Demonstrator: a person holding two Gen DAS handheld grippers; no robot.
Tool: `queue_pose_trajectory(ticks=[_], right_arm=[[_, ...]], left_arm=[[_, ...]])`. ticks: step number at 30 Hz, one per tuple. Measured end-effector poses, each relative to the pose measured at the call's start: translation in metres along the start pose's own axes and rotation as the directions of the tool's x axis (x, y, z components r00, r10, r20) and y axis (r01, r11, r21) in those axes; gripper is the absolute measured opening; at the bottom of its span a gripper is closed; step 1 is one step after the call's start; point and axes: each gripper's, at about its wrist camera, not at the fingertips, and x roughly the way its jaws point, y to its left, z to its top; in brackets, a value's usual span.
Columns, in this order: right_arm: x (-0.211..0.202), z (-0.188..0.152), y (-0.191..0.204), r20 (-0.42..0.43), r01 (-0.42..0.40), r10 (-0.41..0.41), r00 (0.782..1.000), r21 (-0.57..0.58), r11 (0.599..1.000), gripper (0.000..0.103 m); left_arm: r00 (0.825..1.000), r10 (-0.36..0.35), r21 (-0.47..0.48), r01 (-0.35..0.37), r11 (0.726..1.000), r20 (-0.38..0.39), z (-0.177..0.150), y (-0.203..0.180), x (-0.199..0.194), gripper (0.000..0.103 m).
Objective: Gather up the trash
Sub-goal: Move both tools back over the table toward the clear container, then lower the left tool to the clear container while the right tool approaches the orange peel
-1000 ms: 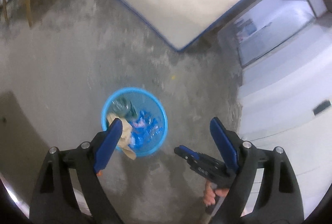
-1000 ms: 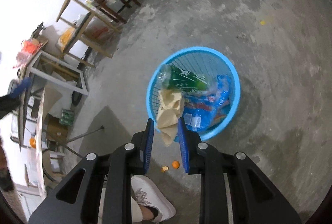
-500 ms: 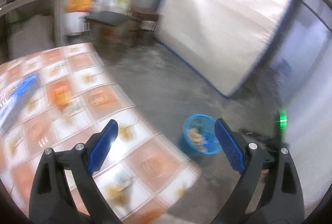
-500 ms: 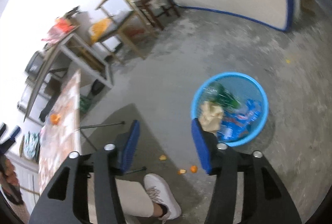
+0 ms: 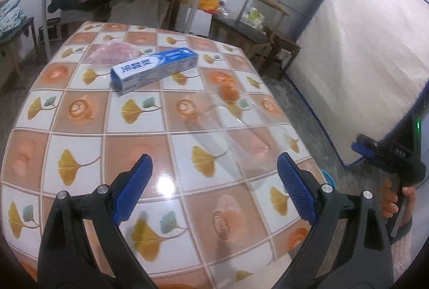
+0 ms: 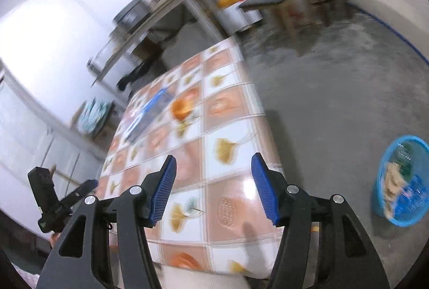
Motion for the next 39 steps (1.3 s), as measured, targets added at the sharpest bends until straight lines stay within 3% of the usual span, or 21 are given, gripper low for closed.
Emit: queue_pose_trajectory(ticks=[5,10,15,17,18,26,29,39], right_arm=[[0.072,0.019,0.063,-0.11,-0.029,0.016,0.994,-0.116,0.993,0.057],[0.132,0.03,0.091,-0.194,0.055,-0.104,0.976,-0.242,0.969,0.053],[0.164,0.032,0.094,-0.267,0.09,-0.164,0.95,-0.269,0.959,0.029],[0.168,0.029,0.093,-0.284,0.092,-0.168,0.944,-0.263,0.961,0.011],[0.167,0.028,0.093,-0.295,0.082,-0.158,0.942,-0.255,0.963,0.008],[0.17,0.009,0.116,-0.32,0.047,-0.127,0.939,-0.247,0.968,0.005],[0.17,-0.004,0.127,-0.339,0.027,-0.11,0.934,-0.239,0.971,0.005],[0.168,-0.058,0.173,-0.438,-0.084,-0.035,0.898,-0.249,0.965,0.007]], left_arm=[[1.0,-0.011,0.009,0.012,1.0,-0.011,-0.006,0.011,0.005,0.09],[0.999,-0.051,-0.002,0.051,0.999,-0.015,-0.012,0.021,0.007,0.09],[0.995,-0.094,-0.029,0.093,0.995,-0.033,-0.017,0.034,0.009,0.09],[0.993,-0.109,-0.041,0.107,0.993,-0.041,-0.018,0.039,0.01,0.09],[0.992,-0.121,-0.052,0.119,0.992,-0.041,-0.018,0.042,0.012,0.09],[0.985,-0.168,-0.095,0.165,0.982,-0.024,-0.011,0.06,0.019,0.089],[0.985,-0.172,-0.109,0.167,0.98,-0.033,-0.009,0.067,0.023,0.082],[0.993,-0.081,-0.113,0.071,0.991,-0.081,-0.012,0.091,0.032,0.073]])
